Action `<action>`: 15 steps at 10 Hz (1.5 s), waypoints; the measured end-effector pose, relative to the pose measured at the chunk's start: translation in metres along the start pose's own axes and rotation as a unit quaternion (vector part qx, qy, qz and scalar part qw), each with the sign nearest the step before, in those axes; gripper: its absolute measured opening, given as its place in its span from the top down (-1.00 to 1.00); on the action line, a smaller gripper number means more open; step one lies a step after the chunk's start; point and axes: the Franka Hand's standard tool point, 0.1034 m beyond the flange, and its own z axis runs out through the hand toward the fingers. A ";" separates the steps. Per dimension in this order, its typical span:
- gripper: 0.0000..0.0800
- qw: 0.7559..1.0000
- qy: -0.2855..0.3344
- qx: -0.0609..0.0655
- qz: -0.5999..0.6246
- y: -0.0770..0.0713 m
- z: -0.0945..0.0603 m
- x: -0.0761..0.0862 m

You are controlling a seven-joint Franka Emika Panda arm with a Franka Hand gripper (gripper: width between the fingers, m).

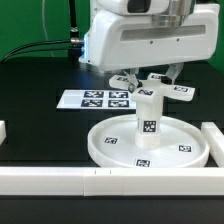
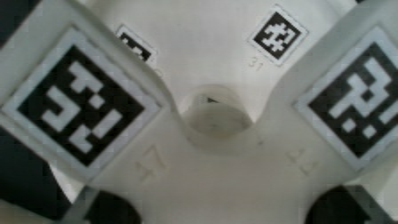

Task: Assemble round table

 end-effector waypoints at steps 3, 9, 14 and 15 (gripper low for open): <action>-0.11 0.969 0.011 0.043 0.241 -0.001 0.003 -0.006; -0.11 0.893 0.006 0.054 0.447 -0.001 0.002 -0.004; -0.11 0.696 0.009 0.079 0.713 0.000 0.002 0.000; -0.11 0.661 0.025 0.087 0.745 0.001 0.002 0.003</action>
Offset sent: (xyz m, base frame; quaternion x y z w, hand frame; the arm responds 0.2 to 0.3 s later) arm -0.0176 0.0020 -0.0063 0.0469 -0.0196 0.3287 0.9431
